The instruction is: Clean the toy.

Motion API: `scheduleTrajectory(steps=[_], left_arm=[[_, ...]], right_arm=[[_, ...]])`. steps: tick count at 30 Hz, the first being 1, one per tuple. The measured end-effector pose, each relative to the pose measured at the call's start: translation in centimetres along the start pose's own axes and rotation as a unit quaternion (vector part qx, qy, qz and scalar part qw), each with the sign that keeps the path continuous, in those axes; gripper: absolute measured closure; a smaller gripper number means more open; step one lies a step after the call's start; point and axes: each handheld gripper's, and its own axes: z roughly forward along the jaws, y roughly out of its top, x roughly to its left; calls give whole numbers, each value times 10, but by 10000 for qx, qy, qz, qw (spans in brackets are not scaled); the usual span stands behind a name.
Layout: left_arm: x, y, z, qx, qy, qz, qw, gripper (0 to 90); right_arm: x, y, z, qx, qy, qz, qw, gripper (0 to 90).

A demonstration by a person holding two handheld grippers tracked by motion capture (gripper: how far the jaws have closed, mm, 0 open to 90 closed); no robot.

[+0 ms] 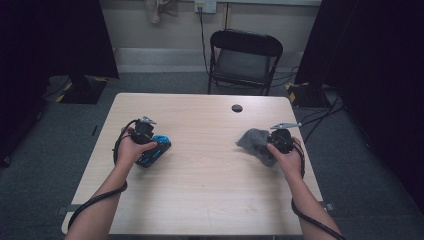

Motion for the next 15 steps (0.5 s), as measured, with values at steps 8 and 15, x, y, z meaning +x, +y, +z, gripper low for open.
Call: scheduleTrajectory(steps=[8, 15], left_arm=[[-1, 1, -15, -93, -40, -2, 9999, 165], [-7, 3, -25, -137, -156, -6, 9998, 163]], right_arm=[[4, 4, -7, -78, 93, -21, 9999, 217], [9, 8, -12, -126, 208, -60, 9997, 187]])
